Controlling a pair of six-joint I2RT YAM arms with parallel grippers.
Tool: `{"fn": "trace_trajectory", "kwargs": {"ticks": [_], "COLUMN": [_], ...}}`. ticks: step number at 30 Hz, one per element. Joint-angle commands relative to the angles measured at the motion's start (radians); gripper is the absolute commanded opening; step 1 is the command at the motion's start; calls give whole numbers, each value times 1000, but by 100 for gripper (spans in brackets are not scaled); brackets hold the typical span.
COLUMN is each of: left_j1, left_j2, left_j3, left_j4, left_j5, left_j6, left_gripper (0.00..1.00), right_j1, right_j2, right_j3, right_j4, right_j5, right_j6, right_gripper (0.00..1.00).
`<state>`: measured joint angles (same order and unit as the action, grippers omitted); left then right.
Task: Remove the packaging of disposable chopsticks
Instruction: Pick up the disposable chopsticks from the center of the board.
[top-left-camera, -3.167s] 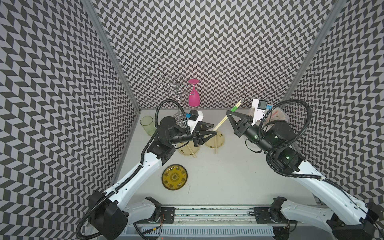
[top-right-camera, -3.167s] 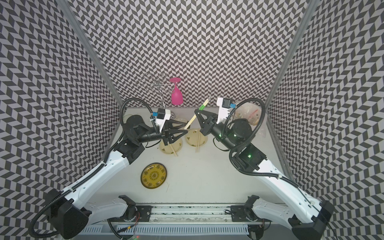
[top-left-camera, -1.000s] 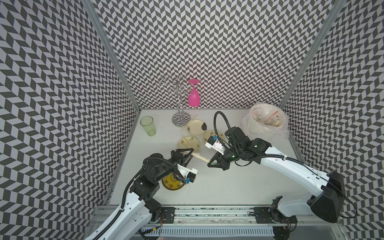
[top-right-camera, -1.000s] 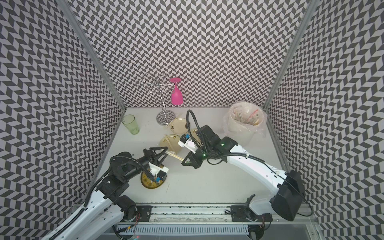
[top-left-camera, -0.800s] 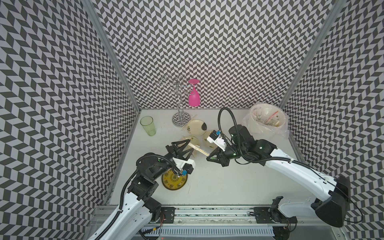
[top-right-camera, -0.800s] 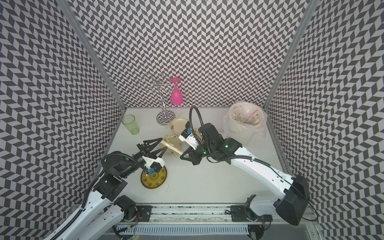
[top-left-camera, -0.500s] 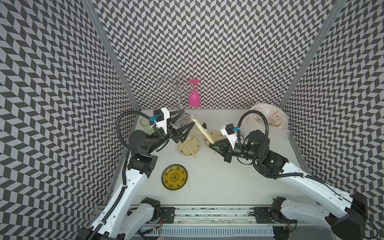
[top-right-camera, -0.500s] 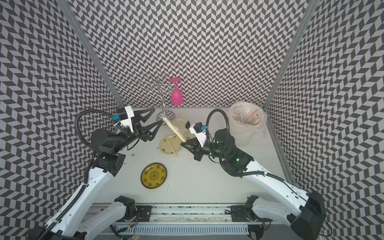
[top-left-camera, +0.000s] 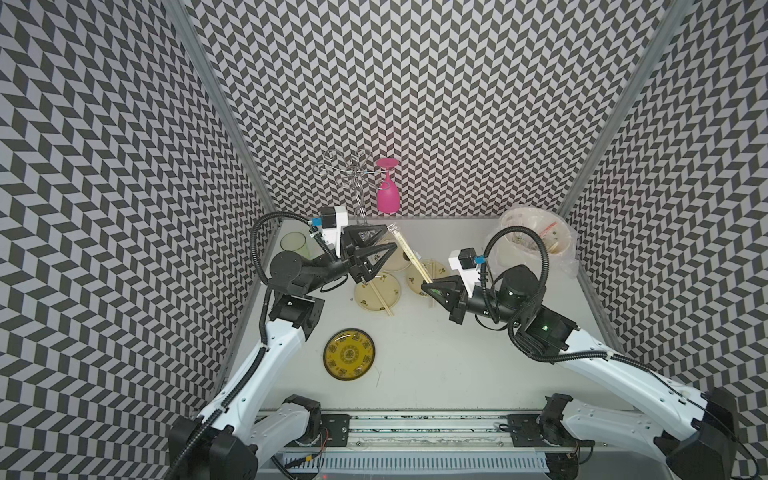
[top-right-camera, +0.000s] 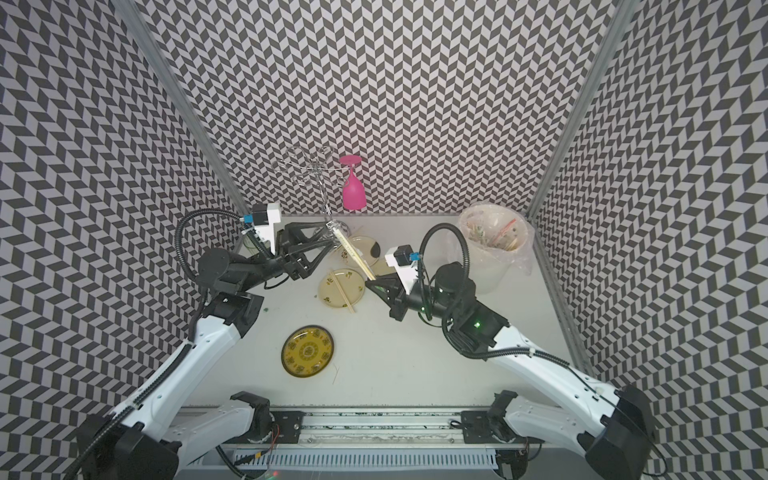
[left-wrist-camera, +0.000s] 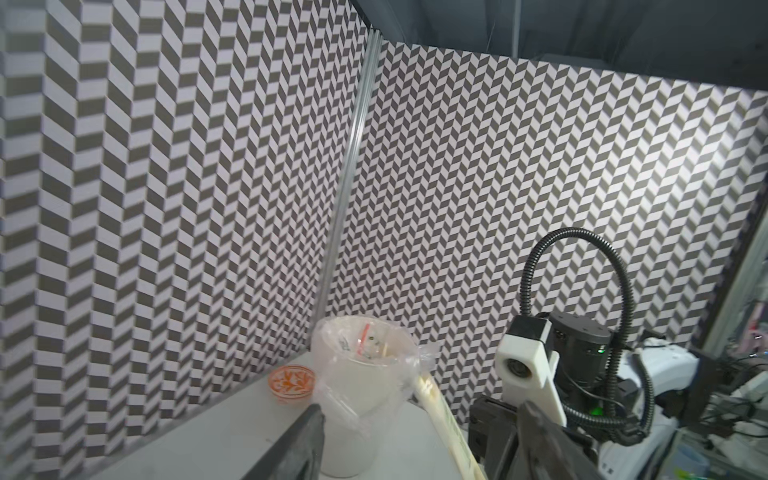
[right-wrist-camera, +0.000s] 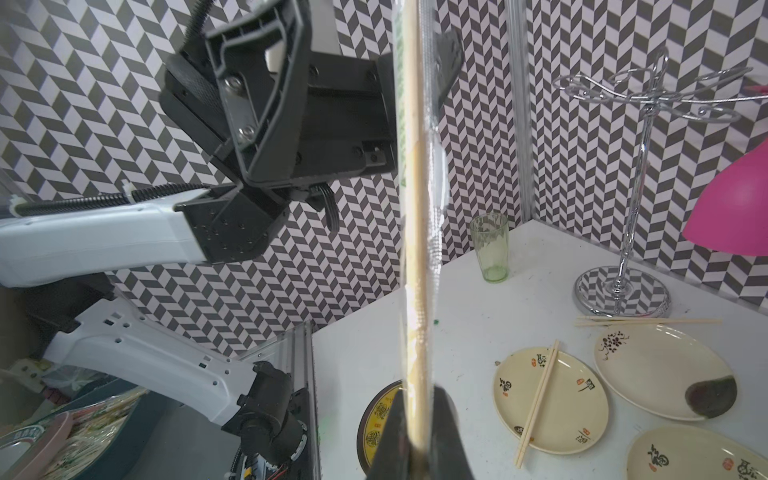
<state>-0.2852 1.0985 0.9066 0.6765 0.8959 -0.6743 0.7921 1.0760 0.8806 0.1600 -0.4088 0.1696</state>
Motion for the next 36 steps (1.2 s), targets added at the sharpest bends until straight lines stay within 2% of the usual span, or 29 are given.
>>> {"fn": "trace_trajectory", "kwargs": {"ticks": [1,4,8,12,13,17,21,25,27,29,32,34,36], "left_j1": [-7,-26,-32,-33,-35,-35,-35,-36,-33,-32,-34,-33,-32], "left_j2": [12,27,40,42,44,44,38,32,25,10,-15,-19,-23], "left_j3": [-4,7,5,5,3,5,2,12,24,41,54,74,91], "left_j4": [186,179,198,198,198,211,210,182,158,100,29,-40,-99], "left_j5": [105,123,131,129,130,139,136,147,160,173,185,201,210], "left_j6": [-189,-191,-212,-215,-216,-221,-204,-181,-159,-108,-35,22,73], "left_gripper": [72,71,62,61,57,31,1,0,0,0,0,0,0], "right_j1": [10,26,48,57,59,67,67,66,68,67,63,64,64], "right_j2": [-7,7,32,51,57,86,87,71,62,55,34,17,1], "right_j3": [1,1,7,8,9,24,23,16,21,36,58,69,81], "right_j4": [100,114,128,138,142,128,124,116,96,52,-21,-71,-125], "right_j5": [43,55,57,56,55,45,54,61,61,52,40,18,-18], "right_j6": [5,4,-6,-5,-5,-8,-9,-19,-36,-60,-94,-130,-172], "right_gripper": [0,0,0,0,0,0,0,0,7,26,47,56,58]}}
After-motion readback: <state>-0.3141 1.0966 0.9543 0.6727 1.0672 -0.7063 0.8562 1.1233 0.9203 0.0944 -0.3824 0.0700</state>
